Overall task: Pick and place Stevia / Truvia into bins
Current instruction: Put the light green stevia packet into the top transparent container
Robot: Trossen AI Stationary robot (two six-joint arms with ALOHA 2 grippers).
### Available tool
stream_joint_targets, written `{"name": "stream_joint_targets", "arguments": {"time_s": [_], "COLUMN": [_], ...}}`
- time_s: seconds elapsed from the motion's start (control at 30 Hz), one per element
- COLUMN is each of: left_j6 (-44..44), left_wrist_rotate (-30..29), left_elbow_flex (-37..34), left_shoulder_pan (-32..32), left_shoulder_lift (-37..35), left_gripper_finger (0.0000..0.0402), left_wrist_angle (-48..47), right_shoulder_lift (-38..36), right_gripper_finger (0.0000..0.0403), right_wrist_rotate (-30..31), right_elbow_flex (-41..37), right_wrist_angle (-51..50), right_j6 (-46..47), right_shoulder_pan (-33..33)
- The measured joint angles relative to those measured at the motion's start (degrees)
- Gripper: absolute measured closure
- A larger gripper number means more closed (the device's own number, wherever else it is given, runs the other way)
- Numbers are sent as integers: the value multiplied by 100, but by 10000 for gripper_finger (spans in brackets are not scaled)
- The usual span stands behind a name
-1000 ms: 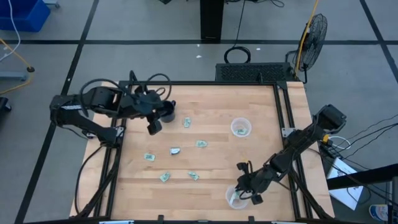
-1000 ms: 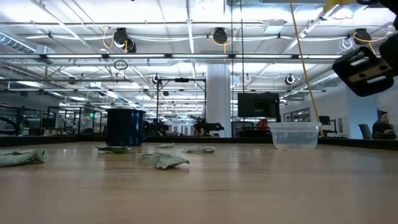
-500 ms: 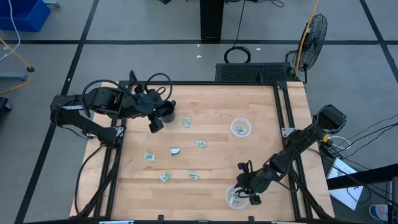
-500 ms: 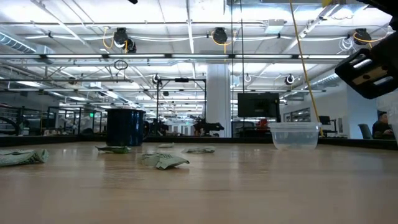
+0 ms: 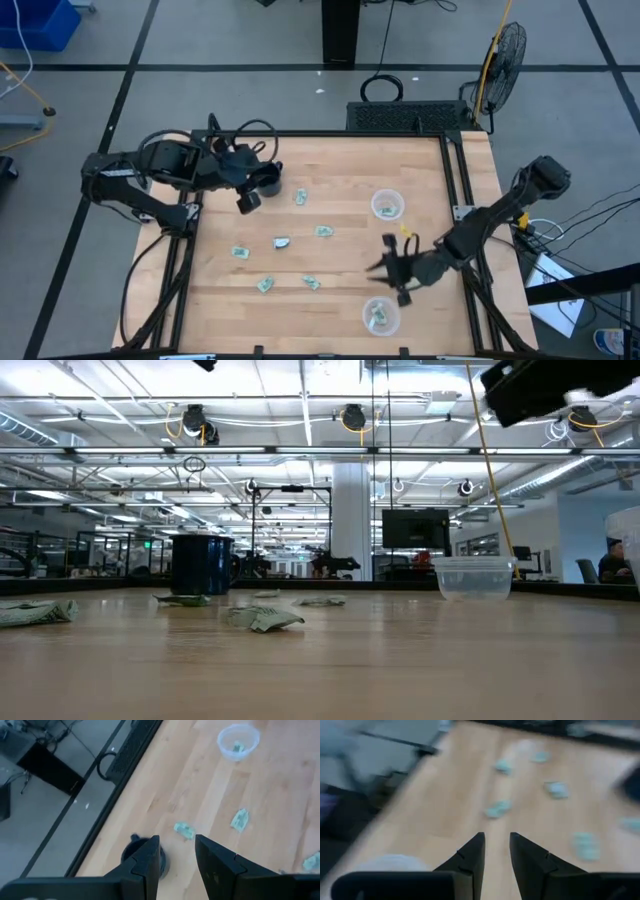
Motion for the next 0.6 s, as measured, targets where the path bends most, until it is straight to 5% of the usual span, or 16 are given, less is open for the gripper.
{"name": "stream_joint_targets", "arguments": {"time_s": [0.23, 0.43, 0.6], "left_j6": [-739, -758, -510], "left_wrist_rotate": [-20, -378, -380], "left_elbow_flex": [-9, -543, -2367], "left_shoulder_pan": [-54, -177, -503], "left_shoulder_lift": [-39, -589, -1550], "left_gripper_finger": [270, 270, 270], "left_wrist_angle": [-1695, -1454, 204], "right_shoulder_lift": [-33, 172, 804], "right_gripper_finger": [312, 312, 306], "right_wrist_rotate": [-54, -1303, -1876], "right_elbow_flex": [-14, -14, -16], "right_wrist_angle": [-100, -27, 210], "right_j6": [-427, -376, -811], "right_shoulder_pan": [-1276, -2528, -3062]}}
